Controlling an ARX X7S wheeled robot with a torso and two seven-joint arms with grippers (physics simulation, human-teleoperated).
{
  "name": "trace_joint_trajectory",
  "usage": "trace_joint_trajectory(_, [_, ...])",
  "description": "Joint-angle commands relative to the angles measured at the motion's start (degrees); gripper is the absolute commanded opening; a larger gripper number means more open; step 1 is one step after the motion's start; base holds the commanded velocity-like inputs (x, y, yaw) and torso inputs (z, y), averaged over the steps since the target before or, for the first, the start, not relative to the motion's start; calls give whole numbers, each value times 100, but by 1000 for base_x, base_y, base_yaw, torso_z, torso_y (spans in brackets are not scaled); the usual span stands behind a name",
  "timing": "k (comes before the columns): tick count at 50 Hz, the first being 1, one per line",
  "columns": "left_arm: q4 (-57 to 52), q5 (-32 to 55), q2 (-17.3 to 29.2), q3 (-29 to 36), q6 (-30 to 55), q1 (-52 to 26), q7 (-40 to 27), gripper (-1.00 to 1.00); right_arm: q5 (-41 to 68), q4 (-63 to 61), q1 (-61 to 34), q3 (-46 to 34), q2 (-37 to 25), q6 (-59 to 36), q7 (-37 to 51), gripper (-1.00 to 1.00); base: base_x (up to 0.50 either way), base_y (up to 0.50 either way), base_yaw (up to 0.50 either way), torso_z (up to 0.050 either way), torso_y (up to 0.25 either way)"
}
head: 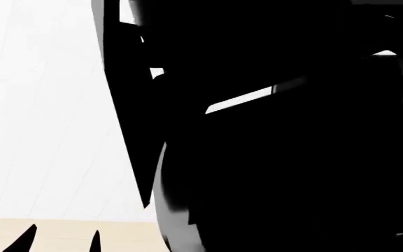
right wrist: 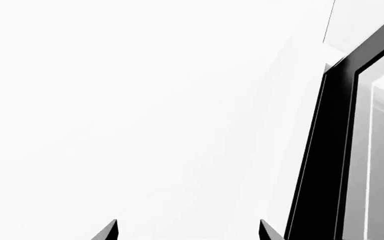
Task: Close the microwave door
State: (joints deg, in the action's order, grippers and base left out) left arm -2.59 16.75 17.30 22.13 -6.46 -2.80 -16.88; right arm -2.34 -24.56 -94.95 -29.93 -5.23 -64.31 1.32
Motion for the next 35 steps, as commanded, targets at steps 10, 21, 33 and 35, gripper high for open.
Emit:
trace_joint_trajectory(10, [-58,28,32,24,3,2,-35,100,49,353,-420,70,-64,15,48,100,0,0,0,0,0])
trace_joint_trajectory(21, [-244,34,68,45,126,25,-117,100,65,423,-556,150,-131,-34,82,100,0,0,0,0,0])
trace_joint_trajectory(33, [-369,41,106,62,179,57,-168,100,103,523,-597,169,-161,13,120,100,0,0,0,0,0])
trace_joint_trajectory(35, [-385,45,112,64,185,62,-175,100,107,546,-602,186,-183,35,125,100,0,0,0,0,0])
